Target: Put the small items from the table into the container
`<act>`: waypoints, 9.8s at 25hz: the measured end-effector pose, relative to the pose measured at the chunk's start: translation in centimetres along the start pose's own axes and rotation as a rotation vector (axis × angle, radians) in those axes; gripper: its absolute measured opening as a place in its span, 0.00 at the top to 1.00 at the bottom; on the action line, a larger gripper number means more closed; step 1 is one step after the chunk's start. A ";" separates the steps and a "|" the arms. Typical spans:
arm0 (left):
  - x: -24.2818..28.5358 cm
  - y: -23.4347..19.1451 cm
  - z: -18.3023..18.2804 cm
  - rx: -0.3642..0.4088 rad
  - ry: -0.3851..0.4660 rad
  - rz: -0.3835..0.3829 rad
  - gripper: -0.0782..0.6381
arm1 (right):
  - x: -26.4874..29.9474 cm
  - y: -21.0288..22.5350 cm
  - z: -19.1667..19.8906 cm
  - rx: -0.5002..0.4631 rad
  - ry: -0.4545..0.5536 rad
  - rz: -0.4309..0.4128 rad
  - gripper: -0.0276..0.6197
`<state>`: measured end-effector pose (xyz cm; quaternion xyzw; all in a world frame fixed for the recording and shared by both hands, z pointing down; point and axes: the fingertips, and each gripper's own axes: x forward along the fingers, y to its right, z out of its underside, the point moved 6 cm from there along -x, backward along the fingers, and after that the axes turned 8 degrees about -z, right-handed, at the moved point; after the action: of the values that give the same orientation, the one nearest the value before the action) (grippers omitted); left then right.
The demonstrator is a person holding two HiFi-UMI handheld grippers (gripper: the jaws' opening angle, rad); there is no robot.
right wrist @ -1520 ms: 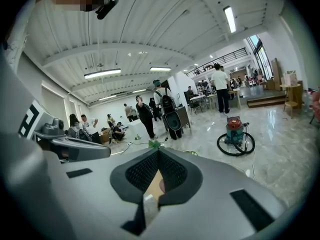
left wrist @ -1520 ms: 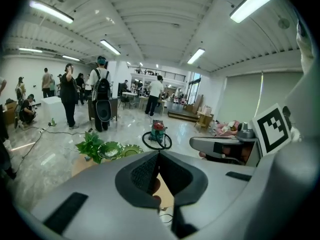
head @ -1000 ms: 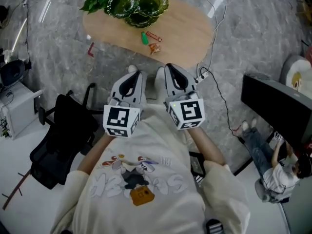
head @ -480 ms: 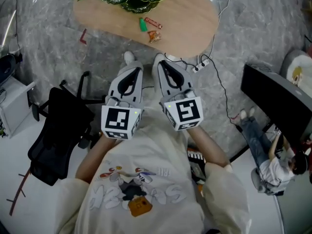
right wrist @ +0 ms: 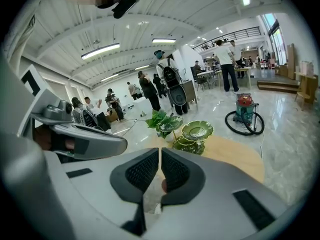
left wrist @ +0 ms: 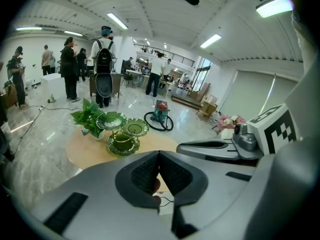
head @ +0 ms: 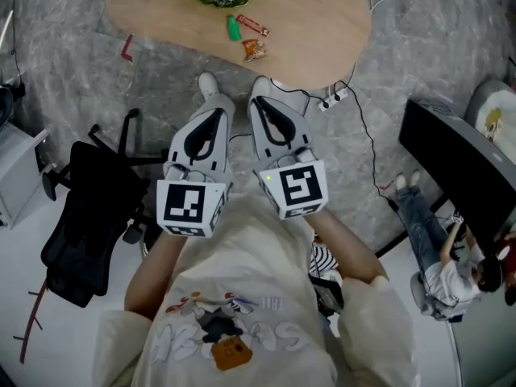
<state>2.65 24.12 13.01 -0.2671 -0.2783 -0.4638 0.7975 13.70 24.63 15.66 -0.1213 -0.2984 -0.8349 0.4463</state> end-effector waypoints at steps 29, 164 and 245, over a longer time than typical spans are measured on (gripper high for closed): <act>12.0 -2.7 9.6 0.010 -0.103 0.078 0.90 | 7.7 7.0 9.9 0.029 -0.104 0.080 0.95; 20.3 -11.2 12.7 -0.083 -0.077 0.028 0.90 | 18.9 11.8 15.5 0.023 -0.298 0.227 0.95; 13.8 -19.4 -5.5 -0.084 0.097 0.028 0.90 | 22.4 4.2 -6.9 0.012 -0.021 0.205 0.95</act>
<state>-7.75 3.96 21.96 -0.2815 -0.2161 -0.4764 0.8044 4.72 3.58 22.35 -0.1575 -0.2940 -0.7816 0.5270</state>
